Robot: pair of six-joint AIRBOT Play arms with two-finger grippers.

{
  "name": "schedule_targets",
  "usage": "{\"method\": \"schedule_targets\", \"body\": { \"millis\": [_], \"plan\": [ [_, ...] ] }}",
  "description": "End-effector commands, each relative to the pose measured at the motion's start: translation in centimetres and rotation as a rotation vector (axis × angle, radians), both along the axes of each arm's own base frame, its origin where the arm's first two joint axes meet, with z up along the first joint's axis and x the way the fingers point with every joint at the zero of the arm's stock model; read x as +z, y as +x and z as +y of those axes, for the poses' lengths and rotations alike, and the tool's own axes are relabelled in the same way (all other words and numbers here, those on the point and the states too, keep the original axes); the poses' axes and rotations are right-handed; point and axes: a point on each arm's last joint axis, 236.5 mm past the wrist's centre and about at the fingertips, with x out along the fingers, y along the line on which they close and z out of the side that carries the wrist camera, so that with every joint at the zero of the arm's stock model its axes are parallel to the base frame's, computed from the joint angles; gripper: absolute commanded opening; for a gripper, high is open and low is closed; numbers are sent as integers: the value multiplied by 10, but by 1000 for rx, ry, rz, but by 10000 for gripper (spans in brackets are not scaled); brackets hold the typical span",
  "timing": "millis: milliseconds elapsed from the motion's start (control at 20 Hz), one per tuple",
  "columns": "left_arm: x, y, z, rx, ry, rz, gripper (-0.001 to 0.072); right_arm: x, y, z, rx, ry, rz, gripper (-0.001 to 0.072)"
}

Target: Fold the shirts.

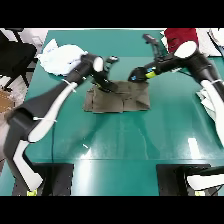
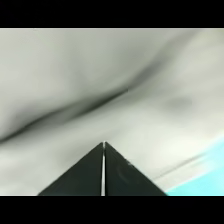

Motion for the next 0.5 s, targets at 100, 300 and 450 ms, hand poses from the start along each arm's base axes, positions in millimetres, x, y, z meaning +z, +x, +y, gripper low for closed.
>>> {"method": "schedule_targets", "body": {
  "millis": [100, 300, 450],
  "plan": [
    [101, 16, 174, 292, 230, -137, 26, -11, -1, 107, 78, 87, 4, 23],
    [181, 9, 218, 383, 158, -310, 26, -48, -1, 174, 93, 109, 68, 40],
    [207, 1, 221, 374, 131, -369, 26, -71, -5, 210, 90, 165, 139, 632]
  ]
}}
